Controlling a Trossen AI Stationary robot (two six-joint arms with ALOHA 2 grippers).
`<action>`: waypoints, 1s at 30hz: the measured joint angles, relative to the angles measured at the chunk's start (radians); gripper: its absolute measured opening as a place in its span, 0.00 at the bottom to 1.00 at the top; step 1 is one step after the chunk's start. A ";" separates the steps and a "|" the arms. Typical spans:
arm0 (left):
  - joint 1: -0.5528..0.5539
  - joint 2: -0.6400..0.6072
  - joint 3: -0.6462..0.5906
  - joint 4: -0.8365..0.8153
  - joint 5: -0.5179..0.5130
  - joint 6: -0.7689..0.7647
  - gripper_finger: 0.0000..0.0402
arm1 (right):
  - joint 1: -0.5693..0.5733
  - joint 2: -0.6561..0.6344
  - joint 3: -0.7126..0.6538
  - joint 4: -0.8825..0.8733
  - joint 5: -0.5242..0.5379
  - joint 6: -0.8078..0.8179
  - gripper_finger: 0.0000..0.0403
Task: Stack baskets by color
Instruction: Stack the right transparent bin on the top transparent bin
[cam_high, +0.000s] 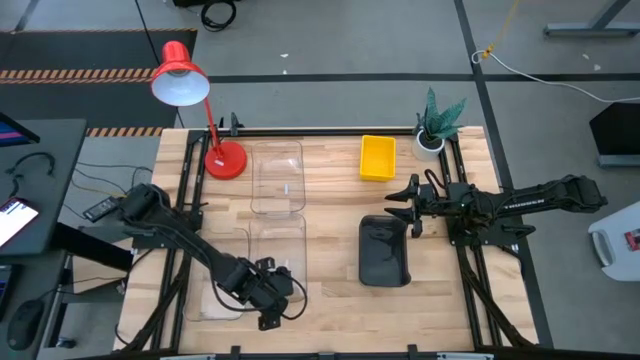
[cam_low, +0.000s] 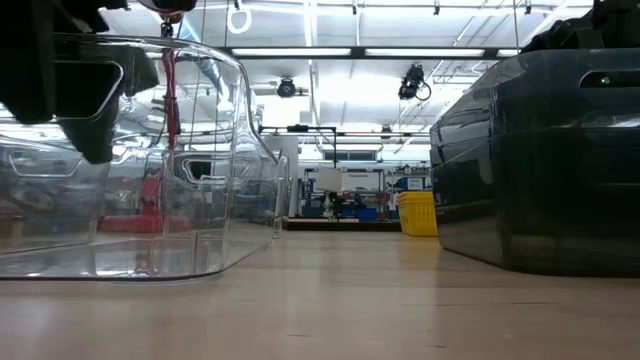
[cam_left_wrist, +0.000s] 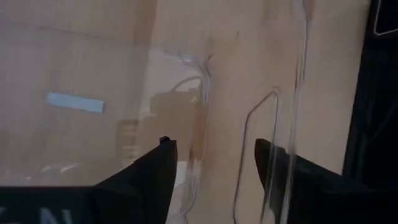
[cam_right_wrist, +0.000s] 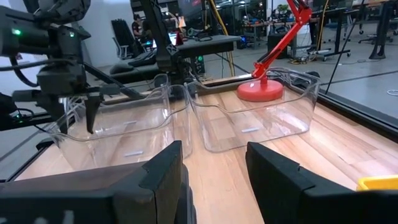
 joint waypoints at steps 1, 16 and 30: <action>0.000 0.007 0.000 0.003 -0.003 0.001 0.54 | 0.000 0.000 0.000 0.000 0.001 0.000 0.45; 0.002 0.020 0.000 -0.018 -0.019 0.015 0.34 | 0.000 0.001 0.000 0.004 0.000 0.000 0.45; 0.003 0.019 0.000 -0.020 -0.007 0.044 0.03 | 0.000 0.001 0.000 0.004 0.000 0.000 0.45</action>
